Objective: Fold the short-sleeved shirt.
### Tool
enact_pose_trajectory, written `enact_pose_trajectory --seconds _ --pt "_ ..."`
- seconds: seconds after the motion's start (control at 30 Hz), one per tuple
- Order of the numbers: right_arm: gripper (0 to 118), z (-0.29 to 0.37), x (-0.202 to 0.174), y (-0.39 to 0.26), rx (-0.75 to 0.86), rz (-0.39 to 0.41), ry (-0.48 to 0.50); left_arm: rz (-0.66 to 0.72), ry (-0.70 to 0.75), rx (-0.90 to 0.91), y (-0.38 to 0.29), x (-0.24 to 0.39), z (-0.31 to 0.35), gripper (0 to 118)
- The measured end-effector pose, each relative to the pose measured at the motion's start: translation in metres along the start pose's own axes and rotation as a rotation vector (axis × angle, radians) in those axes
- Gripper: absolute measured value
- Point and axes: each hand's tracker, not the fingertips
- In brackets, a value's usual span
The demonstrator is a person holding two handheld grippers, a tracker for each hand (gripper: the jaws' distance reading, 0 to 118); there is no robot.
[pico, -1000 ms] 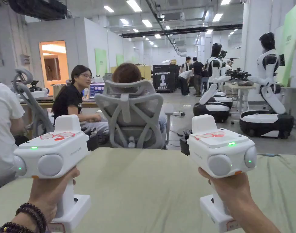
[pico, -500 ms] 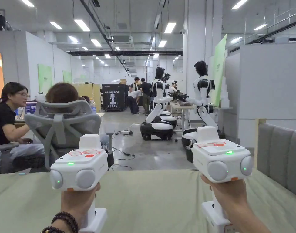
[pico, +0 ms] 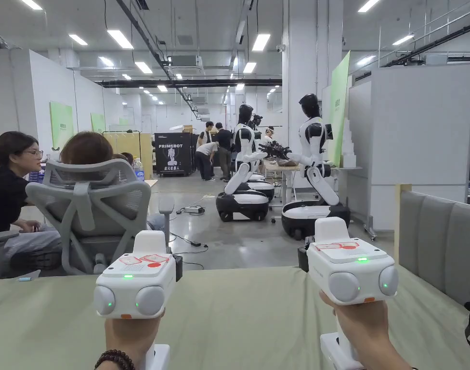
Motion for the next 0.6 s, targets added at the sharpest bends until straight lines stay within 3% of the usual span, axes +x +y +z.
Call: enact_pose_trajectory --seconds 0.03,0.07,0.1,0.13,0.17,0.23,0.27,0.6 --pt "4 0.000 0.002 -0.001 0.000 -0.008 0.001 -0.002 -0.004 0.004 0.000 0.000 0.000 13" --pt "10 0.000 0.003 -0.001 0.000 -0.016 0.004 0.005 -0.009 0.003 0.000 0.000 -0.001 29" --pt "26 -0.002 0.004 -0.002 -0.002 -0.020 0.009 0.009 -0.011 0.002 -0.001 0.001 -0.001 53" --pt "58 -0.001 0.004 -0.002 -0.003 -0.023 0.012 0.010 -0.012 0.004 -0.001 0.002 -0.001 83" --pt "81 -0.001 0.004 -0.003 -0.004 -0.025 0.014 0.009 -0.009 0.000 -0.002 0.004 -0.001 100" --pt "113 0.001 0.002 -0.004 -0.004 -0.025 0.017 0.005 0.001 0.000 -0.004 0.004 0.000 118" --pt "118 0.002 0.001 -0.007 0.005 -0.023 0.010 0.002 -0.006 0.005 -0.006 0.004 0.000 118" --pt "118 0.003 -0.002 -0.015 0.043 -0.008 0.019 0.022 0.002 -0.004 -0.010 -0.006 0.001 118"
